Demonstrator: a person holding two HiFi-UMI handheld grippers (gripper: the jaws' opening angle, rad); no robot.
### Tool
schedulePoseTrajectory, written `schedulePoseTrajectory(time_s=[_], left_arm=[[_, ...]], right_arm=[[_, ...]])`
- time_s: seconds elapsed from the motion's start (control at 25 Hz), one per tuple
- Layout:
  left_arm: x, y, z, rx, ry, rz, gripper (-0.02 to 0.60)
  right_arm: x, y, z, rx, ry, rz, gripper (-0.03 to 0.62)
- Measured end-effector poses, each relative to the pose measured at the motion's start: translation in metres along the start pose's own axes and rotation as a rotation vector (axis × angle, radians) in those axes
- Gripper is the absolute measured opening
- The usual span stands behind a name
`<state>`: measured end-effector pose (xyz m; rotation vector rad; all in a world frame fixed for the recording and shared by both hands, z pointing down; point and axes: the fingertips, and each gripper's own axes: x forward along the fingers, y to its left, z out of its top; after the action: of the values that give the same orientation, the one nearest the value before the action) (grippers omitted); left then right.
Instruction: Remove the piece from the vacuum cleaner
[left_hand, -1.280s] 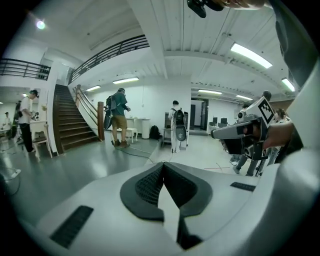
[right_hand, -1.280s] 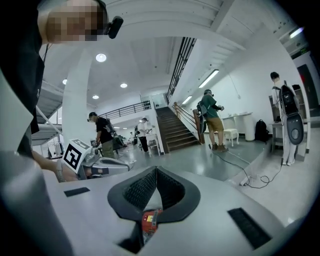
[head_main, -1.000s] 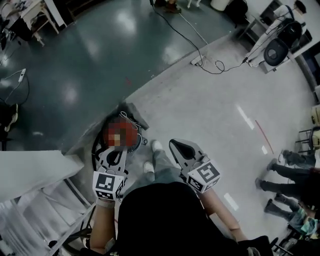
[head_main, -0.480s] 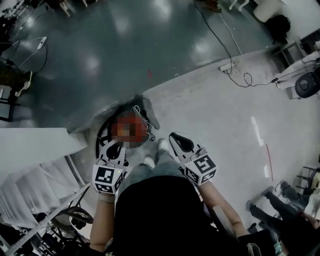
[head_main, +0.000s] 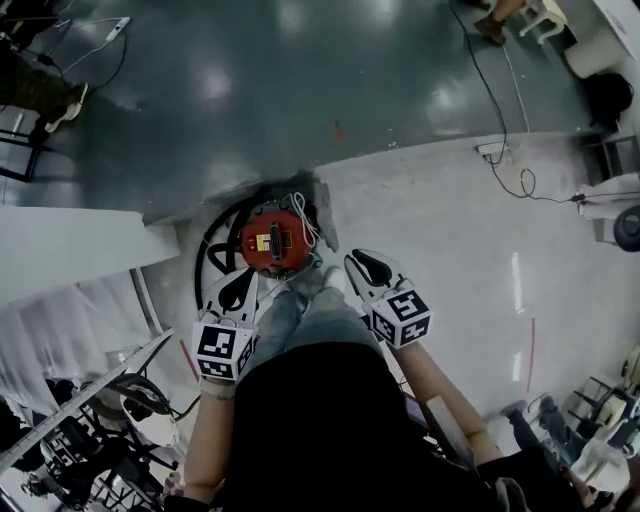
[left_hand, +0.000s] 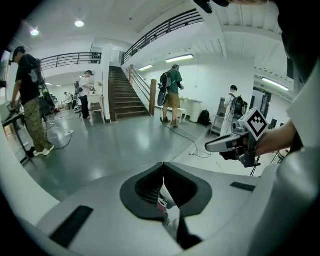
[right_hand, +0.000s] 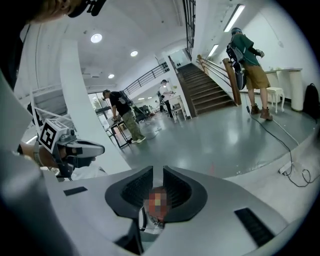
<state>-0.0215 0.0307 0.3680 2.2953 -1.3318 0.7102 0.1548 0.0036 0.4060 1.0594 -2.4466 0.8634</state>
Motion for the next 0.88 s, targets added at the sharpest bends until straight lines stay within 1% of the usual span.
schedulePoseTrajectory(time_s=[0.24,0.48,0.68,0.88], left_arm=[[-0.003,0.035,-0.023,-0.032,0.032,0.037,0.018],[-0.005,0.063,-0.048,-0.069,0.065,0.063,0.018],[-0.001,0.078,-0.079,-0.106,0.091,0.058,0.018],[0.003,0.089,-0.100,-0.129,0.117,0.058,0.018]], right_arm=[[0.053,-0.010,-0.031,-0.003,0.102,-0.016,0.107],[0.103,-0.027,-0.067,0.025,0.187,-0.054,0.127],[0.143,-0.050,-0.103,0.041,0.246,-0.106,0.138],[0.179,-0.077,-0.139,0.060,0.298,-0.143,0.155]])
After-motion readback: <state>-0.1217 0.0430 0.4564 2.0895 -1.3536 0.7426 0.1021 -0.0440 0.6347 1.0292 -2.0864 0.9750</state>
